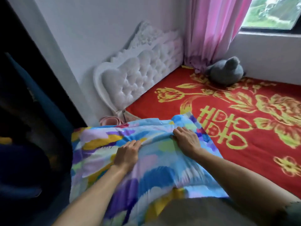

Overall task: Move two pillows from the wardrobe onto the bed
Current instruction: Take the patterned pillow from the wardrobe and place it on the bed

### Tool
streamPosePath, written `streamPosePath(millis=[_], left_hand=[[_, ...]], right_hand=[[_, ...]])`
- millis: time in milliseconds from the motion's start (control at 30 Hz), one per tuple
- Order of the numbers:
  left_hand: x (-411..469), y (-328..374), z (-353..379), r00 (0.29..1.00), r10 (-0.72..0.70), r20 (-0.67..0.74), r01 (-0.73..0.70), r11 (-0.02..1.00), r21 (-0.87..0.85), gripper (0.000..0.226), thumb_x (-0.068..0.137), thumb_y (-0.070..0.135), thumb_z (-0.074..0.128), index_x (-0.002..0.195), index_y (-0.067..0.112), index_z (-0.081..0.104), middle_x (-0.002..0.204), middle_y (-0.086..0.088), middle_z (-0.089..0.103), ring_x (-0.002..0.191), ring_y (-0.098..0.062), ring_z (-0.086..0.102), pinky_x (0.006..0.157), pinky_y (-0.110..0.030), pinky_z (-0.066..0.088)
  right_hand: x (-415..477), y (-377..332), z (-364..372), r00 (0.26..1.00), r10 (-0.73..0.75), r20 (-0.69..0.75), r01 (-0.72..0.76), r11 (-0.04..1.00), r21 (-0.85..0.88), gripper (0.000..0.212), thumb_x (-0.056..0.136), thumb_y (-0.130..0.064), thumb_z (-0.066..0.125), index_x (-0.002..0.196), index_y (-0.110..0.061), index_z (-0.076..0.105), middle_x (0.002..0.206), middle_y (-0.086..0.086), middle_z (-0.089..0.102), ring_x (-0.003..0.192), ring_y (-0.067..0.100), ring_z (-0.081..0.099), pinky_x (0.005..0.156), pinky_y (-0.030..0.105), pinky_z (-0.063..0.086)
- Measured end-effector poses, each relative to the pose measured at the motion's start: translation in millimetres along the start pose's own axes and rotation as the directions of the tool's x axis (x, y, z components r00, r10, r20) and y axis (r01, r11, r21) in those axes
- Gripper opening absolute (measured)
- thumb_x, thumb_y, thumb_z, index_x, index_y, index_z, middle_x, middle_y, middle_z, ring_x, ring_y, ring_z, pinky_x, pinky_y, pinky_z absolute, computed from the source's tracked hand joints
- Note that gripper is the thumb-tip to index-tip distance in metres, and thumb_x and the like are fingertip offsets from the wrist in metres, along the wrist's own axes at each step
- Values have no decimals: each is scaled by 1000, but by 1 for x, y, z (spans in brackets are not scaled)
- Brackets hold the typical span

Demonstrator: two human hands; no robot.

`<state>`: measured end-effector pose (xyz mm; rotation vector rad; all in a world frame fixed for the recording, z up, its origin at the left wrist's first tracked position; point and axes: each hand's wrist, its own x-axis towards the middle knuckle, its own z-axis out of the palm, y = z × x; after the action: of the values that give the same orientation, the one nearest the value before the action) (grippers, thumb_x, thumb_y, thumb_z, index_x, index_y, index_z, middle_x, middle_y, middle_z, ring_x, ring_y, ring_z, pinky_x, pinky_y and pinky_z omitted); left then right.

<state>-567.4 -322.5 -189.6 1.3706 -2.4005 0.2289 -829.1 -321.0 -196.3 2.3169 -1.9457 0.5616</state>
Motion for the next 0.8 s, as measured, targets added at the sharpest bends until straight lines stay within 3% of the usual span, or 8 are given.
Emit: streamPosePath(millis=[100,200,367,567,800], left_hand=[[65,24,14,999,-2,-42,2,1000,0,13,76,8,69,84,17,62,65,-4,67,56,-25,67,40,-27,48],[124,50,25,997,-6,-75,6,1000,10,8,83,18,54,80,17,61,64,-4,68,53,-26,67,35,-28,46],[198,62,46,997,-61,-40,60,998,-17,10,80,10,71,76,12,62,69,-10,71,57,-31,68,37,-34,48],[287,50,79,997,-54,-62,52,998,-33,11,80,12,73,75,11,63,70,-11,71,56,-31,67,39,-34,48],[416,-9,143,995,30,-94,-33,999,-33,6,83,16,69,82,12,65,77,-9,74,61,-31,68,39,-34,48]], right_hand=[[54,54,-12,1000,26,-6,-25,999,43,20,91,-31,56,84,-12,55,86,12,60,85,32,58,69,43,42],[98,107,-21,999,44,-11,-44,997,59,20,93,-31,51,87,-13,54,88,11,59,88,33,57,69,41,39],[154,166,-25,999,42,-9,-42,997,62,22,95,-34,48,87,-14,52,90,9,60,90,31,59,70,39,36],[217,217,-16,999,47,-22,-46,998,53,24,95,-34,49,85,-12,53,87,10,63,88,31,61,72,42,42],[328,269,22,988,139,-61,-136,989,55,23,93,-32,53,78,-14,50,81,11,65,82,33,61,64,38,38]])
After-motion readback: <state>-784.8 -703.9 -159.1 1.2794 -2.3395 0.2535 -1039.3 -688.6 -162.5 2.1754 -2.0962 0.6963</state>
